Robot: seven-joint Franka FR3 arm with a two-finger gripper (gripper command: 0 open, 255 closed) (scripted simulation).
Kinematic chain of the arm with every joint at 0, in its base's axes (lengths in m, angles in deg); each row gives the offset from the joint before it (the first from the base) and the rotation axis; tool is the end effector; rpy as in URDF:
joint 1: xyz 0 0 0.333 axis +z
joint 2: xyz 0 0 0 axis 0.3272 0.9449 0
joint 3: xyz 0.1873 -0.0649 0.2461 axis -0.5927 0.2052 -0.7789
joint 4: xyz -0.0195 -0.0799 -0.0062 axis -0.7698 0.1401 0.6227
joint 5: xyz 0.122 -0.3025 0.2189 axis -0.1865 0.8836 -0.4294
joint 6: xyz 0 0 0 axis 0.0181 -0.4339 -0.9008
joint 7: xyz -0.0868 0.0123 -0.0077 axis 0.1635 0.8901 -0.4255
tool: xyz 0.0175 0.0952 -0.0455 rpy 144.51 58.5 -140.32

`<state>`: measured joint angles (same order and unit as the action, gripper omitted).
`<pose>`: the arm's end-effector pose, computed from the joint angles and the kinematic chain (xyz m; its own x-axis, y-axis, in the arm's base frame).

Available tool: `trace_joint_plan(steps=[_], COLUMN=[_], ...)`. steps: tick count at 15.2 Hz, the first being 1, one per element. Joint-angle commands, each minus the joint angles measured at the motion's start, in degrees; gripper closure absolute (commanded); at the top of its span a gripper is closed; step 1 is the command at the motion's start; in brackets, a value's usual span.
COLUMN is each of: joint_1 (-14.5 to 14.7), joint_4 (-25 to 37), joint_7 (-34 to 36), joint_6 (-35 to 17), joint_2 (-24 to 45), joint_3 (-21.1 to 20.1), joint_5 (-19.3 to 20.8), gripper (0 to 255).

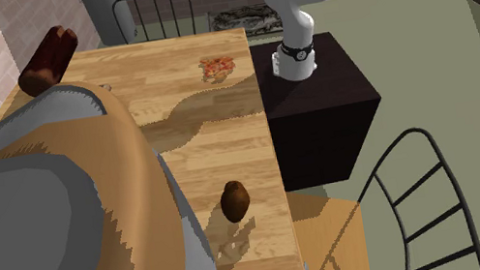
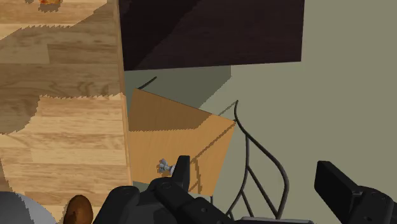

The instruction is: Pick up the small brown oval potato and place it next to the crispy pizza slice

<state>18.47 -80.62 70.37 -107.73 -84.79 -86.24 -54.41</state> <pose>0.2981 0.0265 0.6170 0.9976 -0.0649 0.0255 -0.0641 -0.9975 -0.0313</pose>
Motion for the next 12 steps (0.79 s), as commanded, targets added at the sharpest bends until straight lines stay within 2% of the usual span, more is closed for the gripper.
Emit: trace_joint_plan(steps=[1, 12], joint_1=[0.00, -3.65], joint_4=[0.00, -1.53], joint_7=[0.00, -6.74], joint_6=[0.00, -15.41], joint_2=[0.00, 15.16], joint_3=[0.00, 4.99], joint_5=[0.00, 7.16], gripper=[0, 0])
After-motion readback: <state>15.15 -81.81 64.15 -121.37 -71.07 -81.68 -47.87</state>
